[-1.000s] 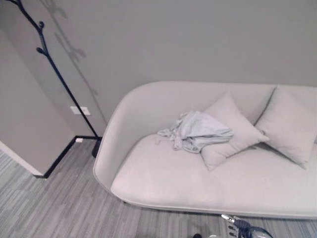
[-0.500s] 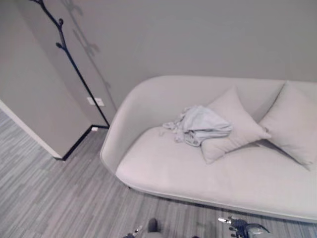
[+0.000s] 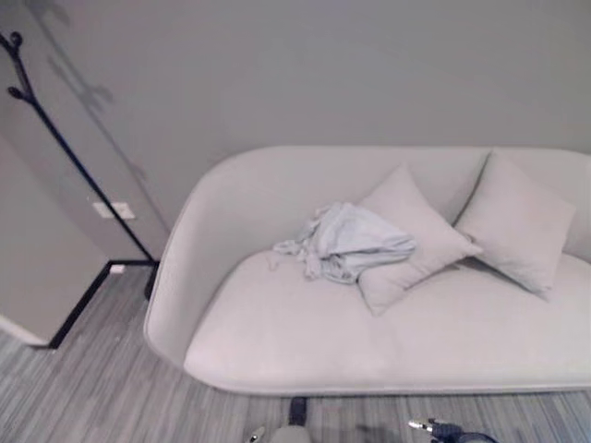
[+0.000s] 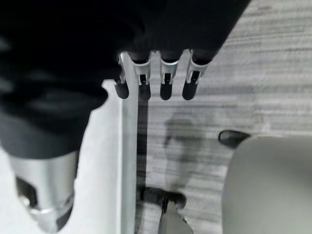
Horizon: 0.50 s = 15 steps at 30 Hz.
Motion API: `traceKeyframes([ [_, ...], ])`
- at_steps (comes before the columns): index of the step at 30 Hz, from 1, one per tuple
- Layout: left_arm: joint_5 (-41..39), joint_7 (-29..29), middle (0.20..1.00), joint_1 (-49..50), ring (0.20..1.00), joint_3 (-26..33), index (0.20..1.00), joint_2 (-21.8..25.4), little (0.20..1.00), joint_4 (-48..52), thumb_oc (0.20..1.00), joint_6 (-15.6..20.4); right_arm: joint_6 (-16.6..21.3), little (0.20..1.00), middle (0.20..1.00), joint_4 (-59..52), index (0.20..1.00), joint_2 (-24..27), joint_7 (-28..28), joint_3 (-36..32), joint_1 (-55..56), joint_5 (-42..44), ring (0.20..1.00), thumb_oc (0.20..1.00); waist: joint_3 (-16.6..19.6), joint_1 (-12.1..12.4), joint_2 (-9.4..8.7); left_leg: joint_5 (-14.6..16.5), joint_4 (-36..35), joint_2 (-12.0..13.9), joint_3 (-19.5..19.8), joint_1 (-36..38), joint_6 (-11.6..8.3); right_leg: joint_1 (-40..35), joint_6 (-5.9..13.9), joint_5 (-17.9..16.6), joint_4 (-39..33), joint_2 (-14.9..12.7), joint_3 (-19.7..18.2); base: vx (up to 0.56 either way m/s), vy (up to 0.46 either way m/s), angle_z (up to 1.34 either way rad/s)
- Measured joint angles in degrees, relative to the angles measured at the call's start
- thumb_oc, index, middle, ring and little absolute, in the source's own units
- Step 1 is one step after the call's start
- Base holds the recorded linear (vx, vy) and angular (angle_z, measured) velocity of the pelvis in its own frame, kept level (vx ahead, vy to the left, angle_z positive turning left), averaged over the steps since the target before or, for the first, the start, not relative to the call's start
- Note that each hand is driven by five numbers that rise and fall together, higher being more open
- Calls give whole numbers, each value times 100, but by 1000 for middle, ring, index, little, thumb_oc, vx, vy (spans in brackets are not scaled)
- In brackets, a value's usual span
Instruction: Hang the clothes on the sofa on the clothes rack.
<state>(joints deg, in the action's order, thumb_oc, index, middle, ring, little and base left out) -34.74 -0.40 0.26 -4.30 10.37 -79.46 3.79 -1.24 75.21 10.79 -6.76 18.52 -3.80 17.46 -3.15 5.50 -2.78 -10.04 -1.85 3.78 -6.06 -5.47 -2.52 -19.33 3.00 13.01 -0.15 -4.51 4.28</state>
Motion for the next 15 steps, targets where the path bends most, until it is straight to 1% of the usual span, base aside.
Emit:
traceKeyframes([
  [1, 62, -2, 1000, -2, 1000, -21, 1000, 73, 1000, -7, 1000, 1, 0, 1000, 1000, -2, 1000, -75, 0, 2, 20, -5, 1000, 1000, 70, -29, -115, 6, -25, -117, -32, 59, 96, 0, 22, 6, 52, -153, 38, 239, 160, -19],
  [3, 371, -1, 1000, -125, 1000, -225, 1000, 235, 1000, 0, 1000, 3, -1, 1000, 1000, -24, 1000, -166, -2, 4, 24, -62, 1000, 1000, 179, -49, -280, 147, -63, -289, -152, 93, 234, 94, 130, -77, 177, -367, 88, 203, 157, -11],
  [4, 630, -4, 1000, -279, 1000, -394, 1000, 248, 1000, -5, 1000, 14, 6, 1000, 1000, -81, 1000, -188, 1, -12, -23, -90, 1000, 1000, 221, -45, -336, 221, -123, -409, -229, 147, 337, 183, 231, -136, 357, -487, 138, 207, 168, -14],
  [5, 685, -4, 1000, -305, 1000, -450, 1000, 246, 1000, -3, 1000, 18, 10, 1000, 1000, -83, 1000, -188, -1, -13, -46, -102, 1000, 1000, 222, -44, -332, 208, -124, -420, -263, 166, 328, 193, 241, -135, 418, -503, 141, 206, 174, -14],
  [6, 890, -14, 1000, -376, 1000, -544, 1000, 234, 1000, 0, 1000, 66, 20, 1000, 1000, -155, 1000, -186, 10, -18, -95, -120, 1000, 1000, 241, -59, -319, 360, -124, -495, -290, 226, 431, 267, 378, -231, 589, -585, 162, 128, 110, -14],
  [8, 1085, -11, 1000, -387, 1000, -617, 1000, 222, 1000, -3, 1000, 71, 42, 1000, 1000, -290, 1000, -182, 38, -20, -93, -156, 1000, 1000, 275, -76, -283, 384, -173, -534, -315, 307, 455, 372, 425, -226, 934, -666, 171, 132, 139, -9],
  [9, 1132, -1, 1000, -444, 1000, -663, 1000, 227, 1000, 20, 1000, 73, 43, 1000, 1000, -323, 1000, -206, 46, -15, -96, -188, 1000, 1000, 312, -68, -259, 488, -199, -583, -313, 357, 555, 497, 527, -196, 1107, -732, 177, 137, 162, -5],
  [10, 1135, 15, 1000, -424, 1000, -667, 1000, 234, 1000, 34, 1000, 66, 24, 1000, 1000, -427, 1000, -208, 117, -20, -93, -262, 1000, 1000, 346, -66, -276, 518, -229, -626, -365, 380, 550, 608, 582, -256, 1342, -766, 174, 108, 174, -14],
  [11, 1141, 26, 1000, -385, 1000, -673, 1000, 210, 1000, 81, 1000, 62, 32, 1000, 1000, -587, 1000, -166, 225, -24, -108, -367, 1000, 1000, 352, -56, -241, 490, -309, -606, -429, 476, 586, 805, 611, -259, 1751, -794, 156, 68, 166, -16],
  [12, 1143, 29, 1000, -311, 1000, -685, 1000, 180, 1000, 106, 1000, 64, 65, 1000, 1000, -767, 1000, -112, 377, -65, -135, -407, 1000, 1000, 369, -86, -92, 519, -306, -612, -426, 509, 653, 1164, 722, -346, 2453, -857, 158, 98, 196, -11],
  [13, 1141, 49, 1000, -297, 1000, -725, 1000, 149, 1000, 113, 1000, 58, 39, 1000, 1000, -902, 1000, -59, 490, -119, -147, -419, 1000, 1000, 348, -106, -36, 547, -342, -619, -438, 579, 658, 1340, 812, -478, 2875, -902, 125, 72, 131, 0],
  [14, 1141, 65, 1000, -294, 1000, -745, 1000, 120, 1000, 117, 1000, 56, 29, 1000, 1000, -1075, 1000, -3, 591, -194, -154, -461, 1000, 1000, 278, -129, 58, 565, -376, -625, -426, 657, 683, 1484, 808, -642, 3245, -937, 144, 103, 53, 7],
  [15, 1142, 84, 1000, -215, 1000, -810, 1000, 80, 1000, 118, 1000, 54, 66, 1000, 1000, -1274, 1000, 85, 770, -251, -187, -572, 1000, 1000, 240, -208, 199, 623, -377, -637, -413, 720, 743, 1753, 813, -837, 3901, -1072, 173, 76, 24, 11],
])
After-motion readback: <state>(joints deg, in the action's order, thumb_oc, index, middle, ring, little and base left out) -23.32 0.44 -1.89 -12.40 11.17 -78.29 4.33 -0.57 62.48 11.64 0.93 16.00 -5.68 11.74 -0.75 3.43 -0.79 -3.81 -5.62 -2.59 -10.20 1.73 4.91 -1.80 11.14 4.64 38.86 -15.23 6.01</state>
